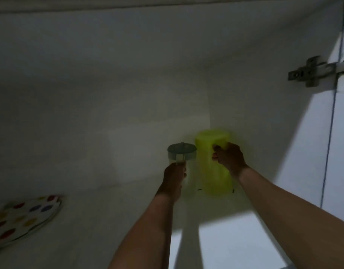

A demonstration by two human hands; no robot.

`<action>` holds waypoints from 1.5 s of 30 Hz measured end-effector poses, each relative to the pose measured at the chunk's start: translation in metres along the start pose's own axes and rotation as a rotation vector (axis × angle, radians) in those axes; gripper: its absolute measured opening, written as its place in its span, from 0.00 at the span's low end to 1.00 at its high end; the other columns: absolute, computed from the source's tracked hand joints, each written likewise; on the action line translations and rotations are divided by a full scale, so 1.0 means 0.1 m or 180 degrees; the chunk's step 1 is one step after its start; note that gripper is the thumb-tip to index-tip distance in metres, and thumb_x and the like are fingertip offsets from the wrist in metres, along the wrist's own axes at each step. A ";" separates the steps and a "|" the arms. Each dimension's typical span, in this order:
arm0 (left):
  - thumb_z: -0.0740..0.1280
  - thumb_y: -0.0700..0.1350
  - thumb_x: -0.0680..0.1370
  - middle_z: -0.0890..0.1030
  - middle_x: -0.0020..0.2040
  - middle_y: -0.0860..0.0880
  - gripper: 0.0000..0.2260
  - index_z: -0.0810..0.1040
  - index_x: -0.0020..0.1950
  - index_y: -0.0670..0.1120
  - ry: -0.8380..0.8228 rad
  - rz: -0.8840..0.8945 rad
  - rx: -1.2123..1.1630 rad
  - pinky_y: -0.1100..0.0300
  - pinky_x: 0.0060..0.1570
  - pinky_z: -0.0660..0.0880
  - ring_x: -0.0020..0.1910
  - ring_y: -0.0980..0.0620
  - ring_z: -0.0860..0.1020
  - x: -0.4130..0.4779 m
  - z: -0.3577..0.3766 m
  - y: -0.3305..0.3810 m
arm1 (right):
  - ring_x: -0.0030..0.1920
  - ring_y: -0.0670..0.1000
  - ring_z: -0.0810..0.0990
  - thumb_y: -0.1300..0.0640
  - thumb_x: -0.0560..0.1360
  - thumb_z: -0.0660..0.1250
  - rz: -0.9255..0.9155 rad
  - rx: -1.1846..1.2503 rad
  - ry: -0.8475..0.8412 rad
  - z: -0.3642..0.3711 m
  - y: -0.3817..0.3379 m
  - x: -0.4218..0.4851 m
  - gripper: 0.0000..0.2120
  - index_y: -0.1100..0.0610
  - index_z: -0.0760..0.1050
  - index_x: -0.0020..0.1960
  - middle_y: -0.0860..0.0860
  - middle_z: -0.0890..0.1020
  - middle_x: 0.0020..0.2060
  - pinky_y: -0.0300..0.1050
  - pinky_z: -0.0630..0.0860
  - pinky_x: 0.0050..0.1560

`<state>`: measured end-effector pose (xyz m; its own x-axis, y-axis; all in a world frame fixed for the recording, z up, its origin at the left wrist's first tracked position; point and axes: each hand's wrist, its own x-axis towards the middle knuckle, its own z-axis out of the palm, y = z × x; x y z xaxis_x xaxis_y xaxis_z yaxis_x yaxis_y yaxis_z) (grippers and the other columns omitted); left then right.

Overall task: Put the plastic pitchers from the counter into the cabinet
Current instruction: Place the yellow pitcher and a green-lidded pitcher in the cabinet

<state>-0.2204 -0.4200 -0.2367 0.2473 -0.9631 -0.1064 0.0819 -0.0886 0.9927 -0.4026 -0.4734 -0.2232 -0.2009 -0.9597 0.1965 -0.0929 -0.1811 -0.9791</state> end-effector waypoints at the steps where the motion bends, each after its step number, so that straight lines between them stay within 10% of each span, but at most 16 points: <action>1: 0.66 0.51 0.79 0.78 0.43 0.47 0.08 0.77 0.44 0.49 -0.0012 -0.0034 0.0031 0.58 0.37 0.64 0.44 0.48 0.75 0.10 0.03 -0.03 | 0.44 0.53 0.87 0.46 0.75 0.70 -0.0032 -0.0014 0.0031 0.03 0.08 0.11 0.32 0.62 0.68 0.73 0.52 0.86 0.40 0.53 0.82 0.51; 4: 0.65 0.54 0.80 0.77 0.43 0.46 0.10 0.77 0.45 0.49 -0.0059 -0.0140 0.0126 0.54 0.43 0.65 0.45 0.47 0.74 0.38 0.14 -0.09 | 0.50 0.58 0.86 0.45 0.76 0.69 -0.0017 -0.0109 0.0090 0.16 0.14 0.38 0.35 0.62 0.64 0.76 0.49 0.85 0.37 0.56 0.80 0.56; 17: 0.69 0.61 0.76 0.78 0.41 0.47 0.21 0.79 0.49 0.42 0.0217 0.0055 0.0874 0.57 0.41 0.74 0.39 0.50 0.77 0.97 0.26 -0.03 | 0.75 0.63 0.65 0.42 0.79 0.64 0.0448 -0.1262 -0.0262 0.32 0.11 0.91 0.42 0.64 0.48 0.80 0.62 0.62 0.78 0.52 0.67 0.68; 20: 0.72 0.71 0.65 0.80 0.64 0.39 0.45 0.74 0.69 0.38 0.0442 0.0078 0.1226 0.47 0.60 0.77 0.61 0.40 0.80 0.93 0.14 -0.06 | 0.70 0.67 0.69 0.42 0.75 0.68 0.0151 -0.1702 0.0273 0.31 0.09 0.71 0.40 0.63 0.56 0.75 0.64 0.67 0.70 0.58 0.71 0.64; 24: 0.74 0.67 0.67 0.75 0.69 0.42 0.40 0.69 0.70 0.45 0.0403 0.0128 0.1329 0.46 0.65 0.76 0.65 0.42 0.77 0.62 -0.18 -0.07 | 0.57 0.65 0.75 0.50 0.73 0.69 -0.0938 -0.2123 0.0954 0.34 -0.06 0.25 0.21 0.58 0.68 0.61 0.60 0.74 0.55 0.58 0.75 0.50; 30: 0.72 0.61 0.72 0.83 0.61 0.42 0.20 0.78 0.56 0.50 0.0454 0.0232 0.1450 0.52 0.56 0.79 0.60 0.43 0.81 -0.33 -1.01 0.05 | 0.60 0.60 0.80 0.56 0.74 0.62 -0.1629 -0.2126 -0.0590 0.77 -0.49 -0.73 0.15 0.55 0.80 0.58 0.55 0.83 0.60 0.50 0.76 0.58; 33: 0.70 0.57 0.77 0.83 0.56 0.45 0.16 0.80 0.55 0.45 0.0427 0.0239 0.1546 0.56 0.46 0.76 0.52 0.45 0.81 -1.09 -1.57 0.10 | 0.48 0.56 0.81 0.54 0.72 0.63 -0.1571 -0.2090 -0.0995 1.13 -0.71 -1.49 0.07 0.50 0.79 0.46 0.53 0.85 0.50 0.45 0.76 0.47; 41: 0.65 0.54 0.81 0.81 0.40 0.51 0.10 0.76 0.53 0.47 0.0295 -0.0914 0.1404 0.55 0.46 0.72 0.42 0.47 0.81 -3.68 -3.56 -0.01 | 0.43 0.61 0.82 0.51 0.71 0.67 -0.2366 -0.1438 -0.1841 2.38 -1.20 -4.11 0.07 0.55 0.79 0.40 0.53 0.83 0.35 0.49 0.77 0.44; 45: 0.66 0.54 0.81 0.82 0.46 0.48 0.16 0.79 0.62 0.44 0.1131 -0.1198 0.1462 0.48 0.60 0.75 0.56 0.42 0.82 -4.92 -4.67 -0.10 | 0.38 0.63 0.82 0.49 0.71 0.65 -0.3050 -0.1021 -0.1975 2.94 -1.44 -5.44 0.10 0.56 0.79 0.40 0.55 0.84 0.34 0.51 0.78 0.38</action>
<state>0.1085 0.1733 -0.2205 0.5901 -0.7108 -0.3828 -0.1736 -0.5748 0.7997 0.0064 0.0117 -0.2047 0.5827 -0.4182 0.6969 -0.2059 -0.9054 -0.3712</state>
